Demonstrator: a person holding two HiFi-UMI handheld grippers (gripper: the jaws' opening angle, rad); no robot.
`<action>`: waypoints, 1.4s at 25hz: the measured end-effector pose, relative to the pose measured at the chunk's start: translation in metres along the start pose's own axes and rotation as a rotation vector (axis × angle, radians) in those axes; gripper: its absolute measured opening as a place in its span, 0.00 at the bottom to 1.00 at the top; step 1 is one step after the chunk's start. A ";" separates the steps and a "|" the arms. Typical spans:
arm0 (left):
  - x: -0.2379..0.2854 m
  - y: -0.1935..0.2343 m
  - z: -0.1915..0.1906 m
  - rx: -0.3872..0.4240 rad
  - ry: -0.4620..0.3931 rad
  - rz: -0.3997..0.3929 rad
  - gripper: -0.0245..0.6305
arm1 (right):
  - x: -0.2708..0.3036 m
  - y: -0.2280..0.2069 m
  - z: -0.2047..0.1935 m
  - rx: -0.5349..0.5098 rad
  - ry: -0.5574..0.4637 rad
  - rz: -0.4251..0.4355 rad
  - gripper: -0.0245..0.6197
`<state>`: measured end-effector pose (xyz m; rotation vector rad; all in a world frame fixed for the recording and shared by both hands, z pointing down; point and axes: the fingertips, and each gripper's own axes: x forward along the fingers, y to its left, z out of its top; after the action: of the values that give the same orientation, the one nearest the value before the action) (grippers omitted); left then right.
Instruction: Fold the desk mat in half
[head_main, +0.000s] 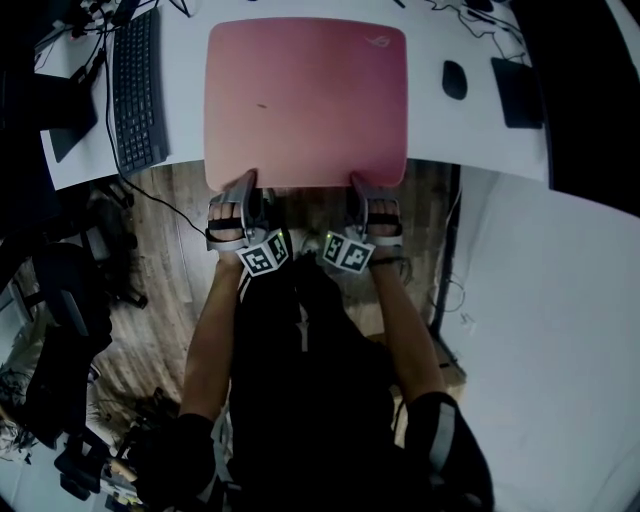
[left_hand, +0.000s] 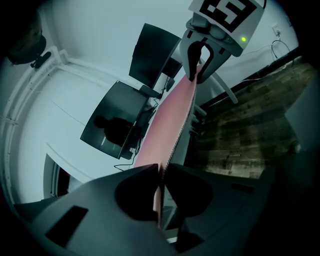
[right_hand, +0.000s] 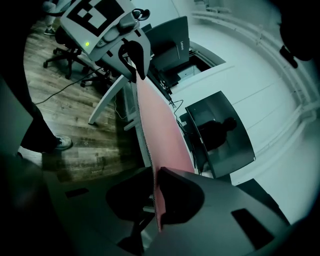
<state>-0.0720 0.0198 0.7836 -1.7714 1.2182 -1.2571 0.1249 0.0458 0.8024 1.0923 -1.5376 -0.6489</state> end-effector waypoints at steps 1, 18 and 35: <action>-0.001 0.002 0.001 -0.001 0.002 -0.006 0.10 | -0.002 -0.003 0.001 0.005 0.001 0.011 0.10; -0.006 0.053 0.021 -0.123 0.054 -0.264 0.07 | -0.012 -0.072 0.019 0.117 0.013 0.181 0.07; 0.005 0.130 0.044 -0.235 0.012 -0.455 0.07 | -0.008 -0.156 0.046 0.192 0.052 0.271 0.07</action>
<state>-0.0712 -0.0326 0.6564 -2.3091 1.0342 -1.4157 0.1273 -0.0200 0.6539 1.0079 -1.6906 -0.2907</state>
